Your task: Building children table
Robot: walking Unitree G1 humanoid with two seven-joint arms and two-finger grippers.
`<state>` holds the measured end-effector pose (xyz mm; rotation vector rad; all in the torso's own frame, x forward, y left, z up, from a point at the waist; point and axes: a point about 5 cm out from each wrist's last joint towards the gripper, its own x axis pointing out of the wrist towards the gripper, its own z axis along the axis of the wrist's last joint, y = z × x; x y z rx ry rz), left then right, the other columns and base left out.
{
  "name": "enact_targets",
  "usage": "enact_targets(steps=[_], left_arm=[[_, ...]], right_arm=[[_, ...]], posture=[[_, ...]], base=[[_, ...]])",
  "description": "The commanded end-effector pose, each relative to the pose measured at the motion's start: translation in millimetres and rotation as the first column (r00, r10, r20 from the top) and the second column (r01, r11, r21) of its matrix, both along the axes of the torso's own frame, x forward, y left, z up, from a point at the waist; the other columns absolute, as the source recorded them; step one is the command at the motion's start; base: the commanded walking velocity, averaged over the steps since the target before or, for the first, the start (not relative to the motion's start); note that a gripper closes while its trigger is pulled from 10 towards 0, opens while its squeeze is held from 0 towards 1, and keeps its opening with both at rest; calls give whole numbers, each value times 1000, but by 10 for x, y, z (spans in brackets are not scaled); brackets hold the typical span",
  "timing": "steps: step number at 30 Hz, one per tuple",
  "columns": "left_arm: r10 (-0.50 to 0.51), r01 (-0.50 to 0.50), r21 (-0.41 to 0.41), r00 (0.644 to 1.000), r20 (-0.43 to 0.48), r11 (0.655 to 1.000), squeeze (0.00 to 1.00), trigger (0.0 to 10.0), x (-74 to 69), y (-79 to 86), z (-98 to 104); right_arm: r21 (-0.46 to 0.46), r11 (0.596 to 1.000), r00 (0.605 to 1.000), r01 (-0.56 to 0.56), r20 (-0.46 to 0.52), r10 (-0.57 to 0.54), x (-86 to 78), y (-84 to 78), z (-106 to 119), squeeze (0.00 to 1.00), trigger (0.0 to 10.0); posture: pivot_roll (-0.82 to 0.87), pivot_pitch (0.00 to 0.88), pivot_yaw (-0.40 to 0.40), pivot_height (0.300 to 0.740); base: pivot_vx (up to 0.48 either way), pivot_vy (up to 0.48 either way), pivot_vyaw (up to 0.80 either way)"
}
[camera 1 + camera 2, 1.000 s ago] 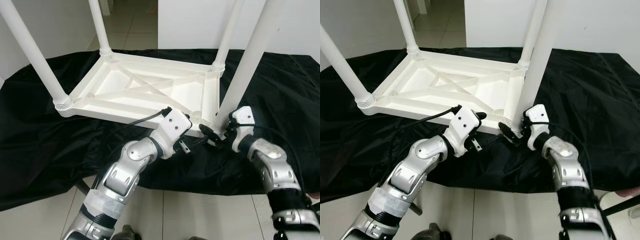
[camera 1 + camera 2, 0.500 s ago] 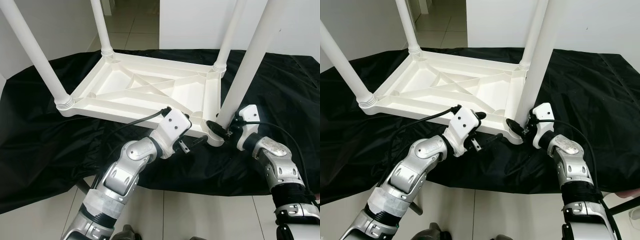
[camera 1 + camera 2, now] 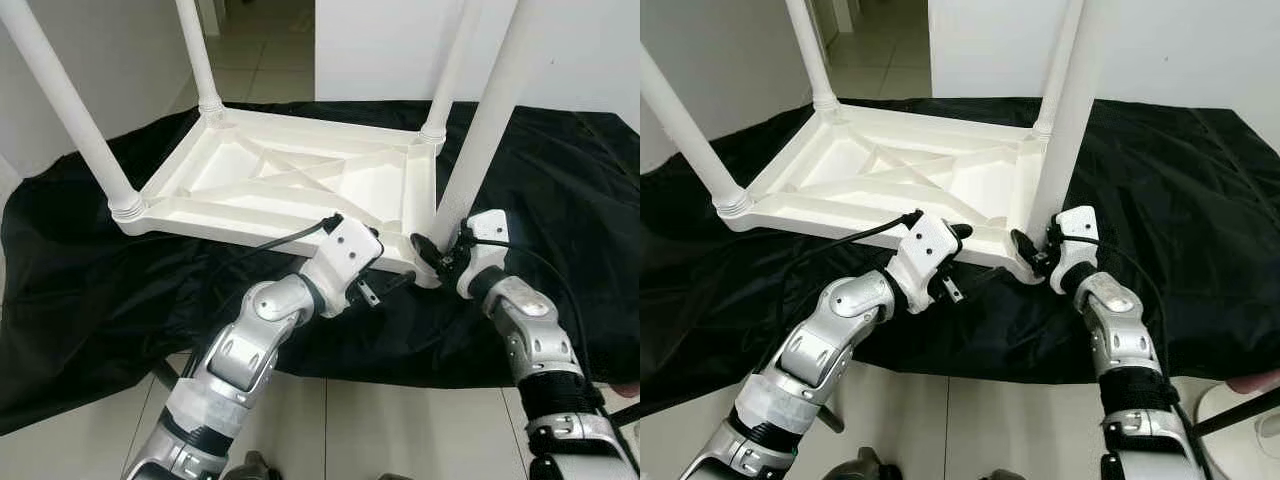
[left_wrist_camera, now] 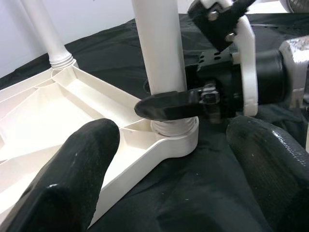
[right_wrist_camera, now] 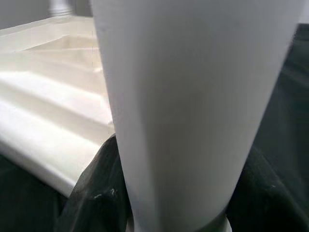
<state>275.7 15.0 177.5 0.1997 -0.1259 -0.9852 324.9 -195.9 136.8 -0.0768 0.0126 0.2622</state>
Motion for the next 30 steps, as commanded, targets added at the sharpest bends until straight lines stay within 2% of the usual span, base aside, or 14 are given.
enact_targets(steps=[1, 6, 8, 9, 12, 17, 24, 25, 26, 27, 30], left_arm=[[12, -13, 14, 1000, 9, 1000, 0, 10000, 10, 0, -3], [8, -8, 17, 1000, 8, 1000, 0, 10000, 2, -4, -10], [8, -8, 19, 1000, 8, 1000, 0, 10000, 1, -1, -14], [8, -8, 19, 1000, 8, 1000, 0, 10000, 1, -1, -14], [13, -14, 17, 1000, 10, 1000, 0, 10000, 1, -6, -13], [20, -20, 15, 1000, 12, 1000, 0, 10000, -11, -32, -16], [24, -25, 18, 1000, 11, 1000, 0, 10000, -30, -32, -43], [27, -27, 19, 1000, 12, 999, 0, 10000, -25, -24, -45], [27, -27, 19, 1000, 12, 999, 0, 10000, -25, -24, -45], [31, -31, 19, 999, 13, 999, 0, 10000, -18, -19, -44], [36, -36, 20, 999, 16, 999, 0, 10000, -13, -17, -42]], right_arm=[[23, 997, 995, 76, -71, -75, -24, 15, -128, 0, 10000], [45, 987, 986, 154, -73, -151, -13, 83, -134, 0, 10000], [68, 960, 961, 270, -73, -265, 2, 151, -130, 0, 10000], [68, 960, 961, 270, -73, -265, 2, 151, -130, 0, 10000], [132, 892, 901, 433, -104, -422, 12, 244, -141, 0, 10000], [167, 853, 869, 495, -96, -485, 3, 381, -86, 0, 10000], [154, 871, 884, 467, -53, -465, -1, 451, -3, 0, 10000], [155, 872, 885, 464, -48, -463, -1, 452, 2, 702, 10000], [155, 872, 885, 464, -48, -463, -1, 452, 2, 702, 10000], [168, 869, 884, 465, -40, -465, -6, 443, 15, 1000, 10000], [194, 869, 887, 455, -21, -461, -15, 437, 46, 1000, 10000]], posture=[[-46, 0, 58, 740], [-47, 0, 60, 740], [-44, 0, 54, 740], [-44, 0, 54, 740], [-37, 0, 41, 740], [-24, 0, 23, 740], [-22, 0, 9, 740], [-22, 0, 9, 740], [-22, 0, 9, 740], [-18, 0, 6, 740], [-12, 0, 3, 740]], base=[[0, 0, 0], [0, 0, 0], [0, 0, 0], [0, 0, 0], [0, 0, 0], [0, 0, 0], [0, 0, 0], [0, 0, 0], [0, 0, 0], [0, 0, 0], [0, 0, 0]])
